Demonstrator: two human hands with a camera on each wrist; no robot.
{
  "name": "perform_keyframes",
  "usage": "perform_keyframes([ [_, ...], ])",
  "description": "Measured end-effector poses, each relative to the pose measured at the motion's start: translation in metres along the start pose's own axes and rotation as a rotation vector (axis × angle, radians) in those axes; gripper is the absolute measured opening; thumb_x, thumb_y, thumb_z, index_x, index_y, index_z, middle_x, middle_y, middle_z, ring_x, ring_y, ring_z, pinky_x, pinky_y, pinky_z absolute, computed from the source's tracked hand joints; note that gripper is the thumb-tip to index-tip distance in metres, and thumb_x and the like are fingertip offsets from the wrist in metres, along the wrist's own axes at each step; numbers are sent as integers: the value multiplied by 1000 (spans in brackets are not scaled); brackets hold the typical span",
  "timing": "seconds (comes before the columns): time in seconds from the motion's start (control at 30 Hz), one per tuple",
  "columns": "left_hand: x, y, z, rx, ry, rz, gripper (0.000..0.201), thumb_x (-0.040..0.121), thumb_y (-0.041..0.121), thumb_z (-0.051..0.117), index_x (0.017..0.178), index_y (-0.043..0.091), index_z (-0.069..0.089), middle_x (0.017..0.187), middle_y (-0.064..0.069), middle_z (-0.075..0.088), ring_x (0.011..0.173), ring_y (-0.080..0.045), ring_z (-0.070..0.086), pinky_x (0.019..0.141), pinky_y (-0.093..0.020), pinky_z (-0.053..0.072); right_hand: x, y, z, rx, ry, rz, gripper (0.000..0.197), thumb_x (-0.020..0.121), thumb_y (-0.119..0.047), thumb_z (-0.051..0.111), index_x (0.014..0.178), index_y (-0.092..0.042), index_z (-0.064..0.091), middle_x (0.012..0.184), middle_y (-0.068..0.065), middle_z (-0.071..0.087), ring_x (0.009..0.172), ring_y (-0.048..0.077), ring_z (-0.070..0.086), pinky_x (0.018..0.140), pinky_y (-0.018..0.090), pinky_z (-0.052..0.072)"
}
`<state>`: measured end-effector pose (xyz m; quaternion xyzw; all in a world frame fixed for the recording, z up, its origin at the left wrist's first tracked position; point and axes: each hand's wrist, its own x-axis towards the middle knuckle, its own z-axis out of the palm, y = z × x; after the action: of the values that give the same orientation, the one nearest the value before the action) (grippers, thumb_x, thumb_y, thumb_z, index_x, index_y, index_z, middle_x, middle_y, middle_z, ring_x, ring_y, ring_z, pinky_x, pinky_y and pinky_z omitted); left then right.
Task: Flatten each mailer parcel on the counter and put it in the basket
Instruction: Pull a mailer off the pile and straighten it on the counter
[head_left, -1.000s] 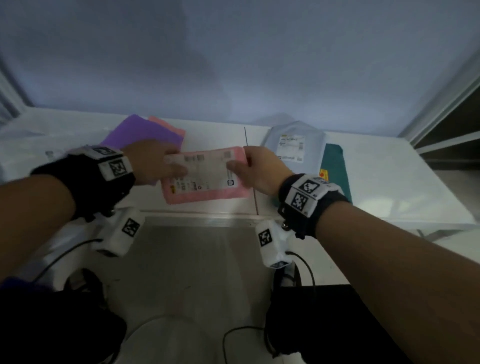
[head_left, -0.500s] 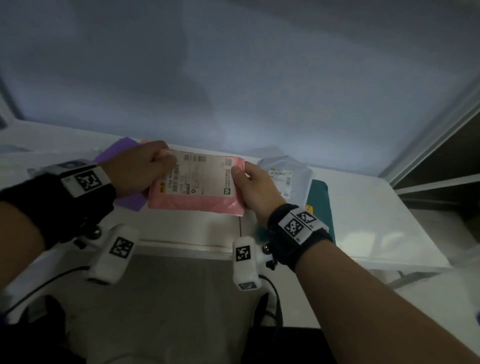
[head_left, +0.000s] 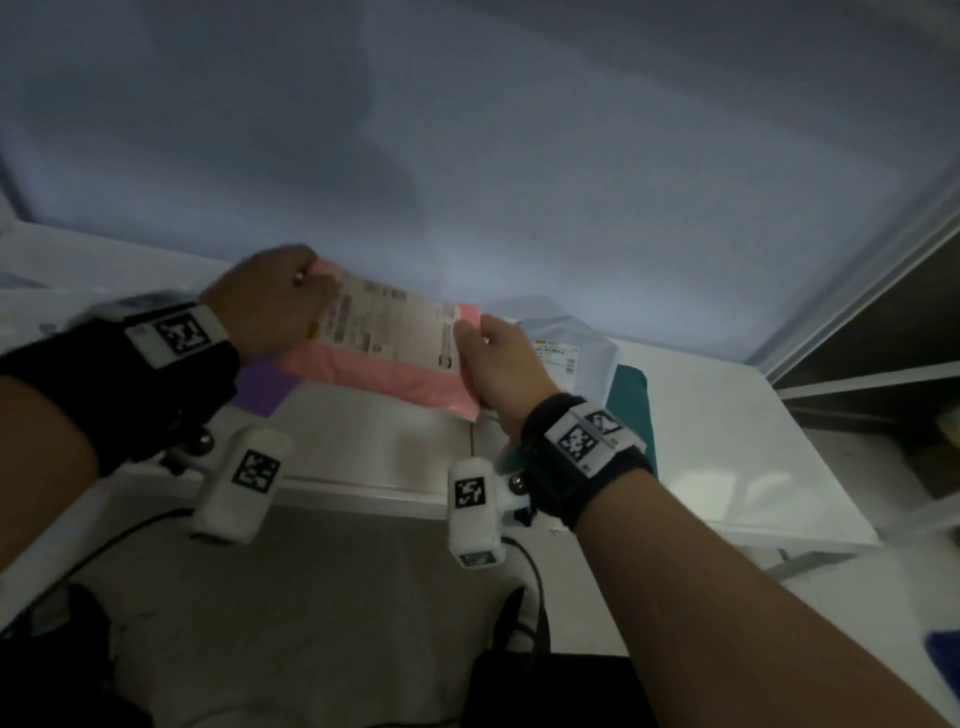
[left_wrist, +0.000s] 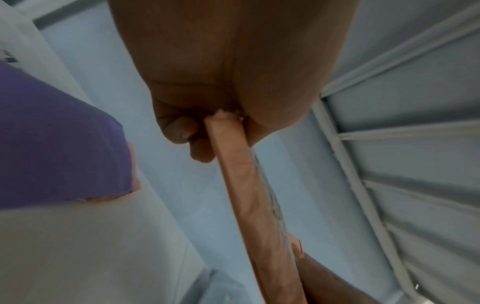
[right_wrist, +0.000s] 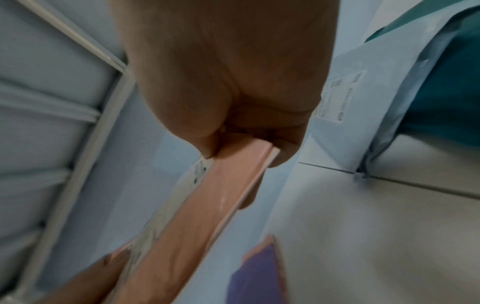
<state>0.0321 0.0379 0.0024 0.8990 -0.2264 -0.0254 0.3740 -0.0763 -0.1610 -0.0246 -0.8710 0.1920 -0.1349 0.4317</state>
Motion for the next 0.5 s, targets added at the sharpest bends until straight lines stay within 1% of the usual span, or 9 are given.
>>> perform_keyframes([
  [0.1, 2, -1, -4, -145, 38, -51, 11, 97, 23, 51, 94, 12, 54, 74, -6, 59, 58, -24, 54, 49, -26, 40, 8, 1, -3, 94, 36, 26, 47, 84, -50, 43, 88, -8, 64, 92, 12, 71, 89, 32, 67, 83, 48, 54],
  [0.13, 1, -8, 3, -157, 18, -82, 8, 96, 19, 52, 98, 12, 54, 74, -8, 60, 56, -25, 54, 45, -25, 43, 8, 5, -2, 100, 15, 58, 42, 84, -46, 45, 87, -9, 65, 91, 13, 72, 88, 33, 68, 83, 49, 55],
  [0.2, -1, -27, 24, -148, -29, -151, 10, 95, 13, 53, 104, 11, 53, 81, -15, 62, 58, -26, 55, 39, -24, 44, 2, 16, 6, 129, -86, 184, 24, 88, -27, 48, 85, -9, 64, 79, 10, 70, 75, 31, 68, 73, 46, 58],
  [0.27, -1, -47, 45, -110, -92, -226, 22, 94, 12, 54, 115, 9, 51, 98, -22, 62, 69, -31, 60, 47, -27, 51, -3, 31, 20, 124, -221, 320, 15, 89, -12, 49, 87, -10, 63, 71, 6, 65, 65, 24, 63, 63, 39, 57],
  [0.3, -1, -56, 55, -87, -108, -254, 31, 93, 12, 56, 123, 7, 48, 110, -24, 60, 83, -35, 62, 60, -32, 53, -4, 40, 29, 87, -246, 346, 14, 87, -10, 50, 89, -8, 63, 75, 7, 65, 67, 24, 62, 63, 38, 56],
  [0.33, -1, -63, 62, -54, -101, -274, 38, 93, 12, 56, 128, 6, 45, 120, -23, 57, 98, -37, 60, 74, -34, 49, -4, 48, 38, 64, -247, 361, 17, 85, -12, 51, 95, -6, 64, 83, 11, 68, 70, 24, 61, 63, 38, 54],
  [0.37, -2, -69, 70, 1, -85, -278, 40, 94, 12, 56, 131, 5, 44, 126, -21, 54, 109, -36, 56, 82, -33, 43, -5, 54, 47, 43, -240, 374, 27, 83, -16, 53, 105, -4, 63, 95, 15, 69, 74, 25, 62, 63, 35, 53],
  [0.43, -4, -82, 84, 133, -101, -239, 42, 95, 16, 54, 135, 9, 42, 128, -17, 55, 111, -34, 54, 83, -32, 40, -6, 57, 59, -37, -250, 391, 46, 85, -19, 59, 128, -4, 53, 120, 18, 63, 87, 24, 61, 70, 27, 51],
  [0.5, -2, -90, 94, 228, -160, -187, 45, 94, 23, 55, 135, 14, 40, 123, -14, 59, 103, -33, 58, 79, -33, 42, -8, 58, 64, -162, -258, 394, 53, 91, -16, 61, 139, -7, 41, 133, 15, 53, 111, 28, 56, 89, 29, 47],
])
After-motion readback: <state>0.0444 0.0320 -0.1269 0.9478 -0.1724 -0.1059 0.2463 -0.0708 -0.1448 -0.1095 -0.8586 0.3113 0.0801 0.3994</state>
